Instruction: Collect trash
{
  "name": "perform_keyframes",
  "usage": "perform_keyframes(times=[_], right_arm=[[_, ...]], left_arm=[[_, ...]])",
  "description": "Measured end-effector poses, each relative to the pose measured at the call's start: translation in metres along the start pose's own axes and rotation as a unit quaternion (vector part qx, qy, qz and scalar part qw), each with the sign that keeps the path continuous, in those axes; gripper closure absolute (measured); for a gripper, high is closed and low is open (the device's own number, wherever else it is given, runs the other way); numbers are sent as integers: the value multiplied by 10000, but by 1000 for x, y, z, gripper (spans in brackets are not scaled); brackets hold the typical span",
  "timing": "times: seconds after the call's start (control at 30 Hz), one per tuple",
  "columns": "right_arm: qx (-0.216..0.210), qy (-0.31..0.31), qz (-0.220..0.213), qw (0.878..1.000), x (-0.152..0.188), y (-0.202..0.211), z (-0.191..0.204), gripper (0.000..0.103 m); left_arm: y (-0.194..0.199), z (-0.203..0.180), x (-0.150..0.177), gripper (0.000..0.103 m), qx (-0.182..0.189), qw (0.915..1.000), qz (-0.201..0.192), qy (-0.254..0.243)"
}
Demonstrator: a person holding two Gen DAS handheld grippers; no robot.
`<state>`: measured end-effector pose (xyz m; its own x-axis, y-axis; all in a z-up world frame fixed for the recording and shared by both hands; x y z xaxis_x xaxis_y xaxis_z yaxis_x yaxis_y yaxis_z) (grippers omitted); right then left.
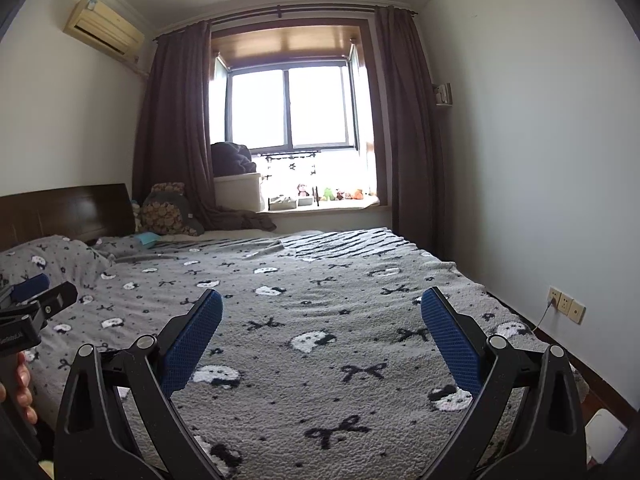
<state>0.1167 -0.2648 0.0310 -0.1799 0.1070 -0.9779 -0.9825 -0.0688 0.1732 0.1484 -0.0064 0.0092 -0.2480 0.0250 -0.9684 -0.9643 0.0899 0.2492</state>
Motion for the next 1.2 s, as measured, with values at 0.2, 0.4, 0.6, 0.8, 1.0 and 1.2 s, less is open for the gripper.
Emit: perform_keyframes(times=[0.2, 0.4, 0.6, 0.8, 1.0, 1.2], right_arm=[[-20, 8, 6, 10000, -1, -1, 1, 3], [-36, 10, 6, 10000, -1, -1, 2, 3], [-63, 30, 26, 10000, 1, -1, 4, 3], [-99, 36, 31, 9999, 1, -2, 5, 3], [-111, 30, 16, 9999, 0, -3, 5, 3], [-117, 30, 16, 9999, -1, -3, 5, 3]], left_arm=[[0, 1, 0, 8, 4, 10000, -1, -7], [0, 1, 0, 8, -1, 10000, 3, -9], [1, 2, 2, 8, 6, 10000, 24, -2], [1, 3, 0, 8, -14, 10000, 9, -10], [3, 6, -3, 8, -19, 10000, -14, 6], [3, 8, -3, 8, -26, 10000, -12, 11]])
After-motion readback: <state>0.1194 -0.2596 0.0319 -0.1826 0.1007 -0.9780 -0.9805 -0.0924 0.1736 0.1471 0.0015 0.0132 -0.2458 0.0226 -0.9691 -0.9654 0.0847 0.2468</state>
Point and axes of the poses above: each gripper's, at about its wrist camera, not at the fingertips, and y roughly against the way its jaws point, z to its left, x to its underside, the point moved 10 cm from there along -y, roughly the way its jaws point, and after that the axes turned 8 degrees about -x, right-handed, at the moved point
